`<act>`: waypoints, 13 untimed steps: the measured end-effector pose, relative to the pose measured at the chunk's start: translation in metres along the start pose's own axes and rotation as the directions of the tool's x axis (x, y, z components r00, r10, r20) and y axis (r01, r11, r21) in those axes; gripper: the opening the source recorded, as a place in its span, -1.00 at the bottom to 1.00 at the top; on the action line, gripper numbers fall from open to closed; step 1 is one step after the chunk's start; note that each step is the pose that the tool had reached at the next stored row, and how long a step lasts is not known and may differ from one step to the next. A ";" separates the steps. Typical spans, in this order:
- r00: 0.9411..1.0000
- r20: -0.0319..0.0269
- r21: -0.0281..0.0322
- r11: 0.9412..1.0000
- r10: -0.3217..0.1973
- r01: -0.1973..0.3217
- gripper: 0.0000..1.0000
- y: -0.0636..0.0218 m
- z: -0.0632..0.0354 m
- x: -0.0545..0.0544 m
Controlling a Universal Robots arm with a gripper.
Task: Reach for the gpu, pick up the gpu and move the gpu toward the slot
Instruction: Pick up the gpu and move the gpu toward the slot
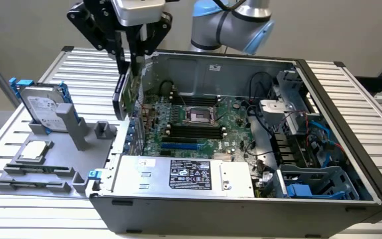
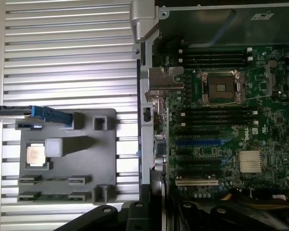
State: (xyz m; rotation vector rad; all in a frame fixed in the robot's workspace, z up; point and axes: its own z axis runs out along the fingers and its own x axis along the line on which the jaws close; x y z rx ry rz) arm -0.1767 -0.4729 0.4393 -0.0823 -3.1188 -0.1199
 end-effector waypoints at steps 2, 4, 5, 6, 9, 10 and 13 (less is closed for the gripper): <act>1.000 0.000 -0.002 1.000 0.000 0.000 -0.47 0.0005 -0.0002 -0.009; 1.000 0.000 -0.002 1.000 0.000 0.000 -0.47 0.0009 0.0001 -0.018; 1.000 0.000 -0.002 1.000 0.000 0.000 -0.47 0.0011 0.0006 -0.023; 1.000 -0.001 -0.002 1.000 0.000 0.000 -0.47 0.0014 0.0011 -0.027; 1.000 -0.001 -0.002 1.000 0.000 0.000 -0.47 0.0026 0.0035 -0.041; 1.000 -0.001 -0.002 1.000 0.000 0.000 -0.47 0.0030 0.0044 -0.045; 1.000 -0.002 -0.002 1.000 0.000 0.000 -0.47 0.0046 0.0075 -0.059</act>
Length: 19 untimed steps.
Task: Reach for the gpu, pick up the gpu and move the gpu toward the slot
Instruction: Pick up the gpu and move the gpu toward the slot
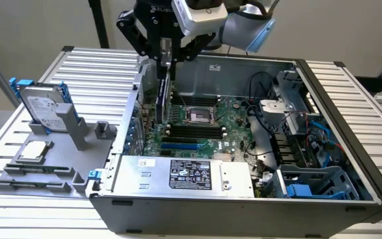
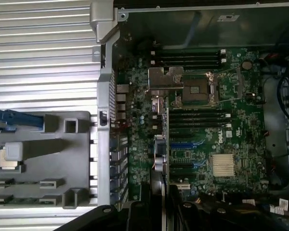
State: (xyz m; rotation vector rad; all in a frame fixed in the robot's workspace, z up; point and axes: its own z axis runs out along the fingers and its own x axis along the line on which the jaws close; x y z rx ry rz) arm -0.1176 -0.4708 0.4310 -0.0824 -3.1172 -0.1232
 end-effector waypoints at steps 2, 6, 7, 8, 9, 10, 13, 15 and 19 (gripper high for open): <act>1.000 0.000 0.000 1.000 0.000 0.000 -0.47 0.0010 0.0022 -0.009; 1.000 -0.001 0.000 1.000 0.000 0.000 -0.47 0.0034 0.0078 -0.027; 1.000 -0.001 0.000 1.000 0.000 0.000 -0.47 0.0041 0.0094 -0.032; 1.000 -0.001 0.000 1.000 0.000 0.000 -0.47 0.0049 0.0112 -0.036; 1.000 -0.001 0.000 1.000 0.000 0.000 -0.47 0.0058 0.0129 -0.041; 1.000 -0.001 0.000 1.000 0.000 0.000 -0.47 0.0068 0.0147 -0.045; 1.000 -0.002 0.000 1.000 0.000 0.000 -0.47 0.0098 0.0200 -0.059; 1.000 -0.002 0.000 1.000 0.000 0.000 -0.47 0.0121 0.0237 -0.068; 1.000 -0.003 0.000 1.000 0.000 0.000 -0.47 0.0157 0.0265 -0.082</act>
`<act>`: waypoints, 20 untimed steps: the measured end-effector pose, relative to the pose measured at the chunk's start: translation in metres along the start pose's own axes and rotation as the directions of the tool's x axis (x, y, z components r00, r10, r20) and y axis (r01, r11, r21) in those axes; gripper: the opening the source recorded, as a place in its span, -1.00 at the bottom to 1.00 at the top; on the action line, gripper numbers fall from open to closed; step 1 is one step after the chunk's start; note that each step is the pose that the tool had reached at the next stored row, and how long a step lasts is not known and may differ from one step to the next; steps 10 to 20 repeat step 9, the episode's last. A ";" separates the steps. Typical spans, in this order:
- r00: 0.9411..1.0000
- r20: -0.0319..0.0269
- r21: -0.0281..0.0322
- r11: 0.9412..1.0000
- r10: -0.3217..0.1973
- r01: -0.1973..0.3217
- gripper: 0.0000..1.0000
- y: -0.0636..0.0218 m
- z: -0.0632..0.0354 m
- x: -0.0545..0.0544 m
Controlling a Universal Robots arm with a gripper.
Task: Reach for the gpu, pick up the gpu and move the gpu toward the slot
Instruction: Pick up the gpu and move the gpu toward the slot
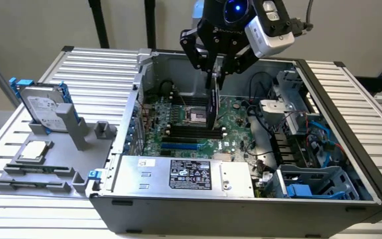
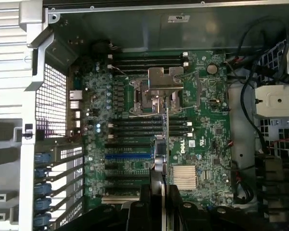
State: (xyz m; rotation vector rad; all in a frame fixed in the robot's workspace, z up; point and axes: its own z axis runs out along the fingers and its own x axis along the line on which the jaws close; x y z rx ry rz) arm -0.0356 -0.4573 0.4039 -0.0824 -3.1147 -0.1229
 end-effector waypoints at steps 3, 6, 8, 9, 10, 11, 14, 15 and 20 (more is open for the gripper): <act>1.000 0.000 0.000 1.000 0.000 0.000 -0.47 0.0000 0.0000 0.000; 1.000 0.000 0.000 1.000 0.000 0.000 -0.47 0.0000 0.0001 0.000; 1.000 -0.001 0.000 1.000 0.000 0.000 -0.47 0.0000 0.0000 0.000; 1.000 -0.001 0.000 1.000 0.000 0.000 -0.47 0.0000 0.0000 0.000; 1.000 -0.001 0.000 1.000 0.000 0.000 -0.47 0.0000 0.0000 0.000; 1.000 -0.001 0.000 1.000 0.000 0.000 -0.47 0.0000 0.0000 0.000; 1.000 -0.001 0.000 1.000 0.000 0.000 -0.47 0.0000 0.0000 0.000; 1.000 -0.001 0.000 1.000 0.000 0.000 -0.47 0.0000 0.0000 0.000; 1.000 -0.001 0.000 1.000 0.000 0.000 -0.47 0.0000 0.0000 0.000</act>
